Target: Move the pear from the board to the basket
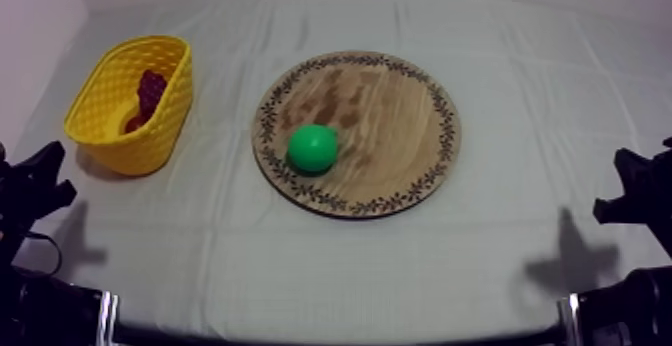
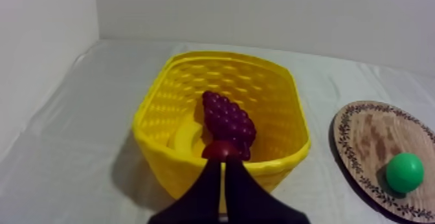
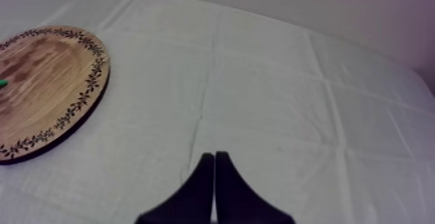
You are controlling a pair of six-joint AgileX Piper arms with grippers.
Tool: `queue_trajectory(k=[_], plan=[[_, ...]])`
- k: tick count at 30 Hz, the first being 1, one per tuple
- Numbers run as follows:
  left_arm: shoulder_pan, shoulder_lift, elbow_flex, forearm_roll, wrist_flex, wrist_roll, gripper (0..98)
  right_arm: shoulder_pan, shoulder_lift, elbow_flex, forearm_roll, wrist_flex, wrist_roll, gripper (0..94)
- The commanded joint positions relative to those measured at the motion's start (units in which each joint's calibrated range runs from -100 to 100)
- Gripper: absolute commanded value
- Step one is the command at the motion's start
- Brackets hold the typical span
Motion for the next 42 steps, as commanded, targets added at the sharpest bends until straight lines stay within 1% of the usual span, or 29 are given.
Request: queue_trajectory(k=[1, 5, 9, 14, 16, 18, 21, 27, 32, 36, 38, 42], plan=[[-0.01, 0.00, 0.00, -0.01, 0.03, -0.58, 0.0, -0.03, 0.01, 0.05, -0.01, 0.01, 0.00, 0.5], [-0.01, 0.00, 0.00, -0.01, 0.17, -0.76, 0.0, -0.03, 0.01, 0.05, -0.01, 0.01, 0.00, 0.5], [-0.01, 0.00, -0.44, 0.01, 1.87, -1.14, 0.0, -0.03, 0.01, 0.05, -0.01, 0.01, 0.00, 0.5], [-0.01, 0.00, -1.42, 0.00, 5.13, -2.90, 0.0, -0.03, 0.01, 0.05, -0.01, 0.01, 0.00, 0.5], [0.01, 0.00, -1.61, 0.00, 5.75, -2.82, 0.0, -0.03, 0.01, 0.05, -0.01, 0.01, 0.00, 0.5], [0.02, 0.00, -1.67, 0.00, 6.03, -2.50, 0.0, -0.03, 0.01, 0.05, -0.01, 0.01, 0.00, 0.5], [0.07, 0.00, -1.88, 0.01, 5.85, -3.02, 0.0, -0.03, 0.01, 0.05, -0.01, 0.01, 0.00, 0.5], [-0.48, 3.00, -4.50, -0.10, 4.86, -5.21, 0.0, -0.01, 0.01, 0.05, -0.01, 0.01, 0.00, 0.5], [-0.93, 10.44, -12.04, -0.19, 4.75, -7.04, 0.0, -0.03, 0.01, 0.05, -0.01, 0.01, 0.00, 0.5], [-0.60, 18.55, -21.22, -0.40, 7.03, -8.73, 0.0, -0.03, 0.01, 0.05, -0.01, 0.01, 0.00, 0.5], [-0.08, 22.73, -26.65, -0.51, 9.03, -8.77, 0.0, -0.03, 0.01, 0.05, -0.01, 0.01, 0.00, 0.5], [1.67, 31.41, -38.86, -0.63, 14.25, -7.24, 0.0, -0.03, 0.01, 0.05, -0.01, 0.01, 0.00, 0.5]])
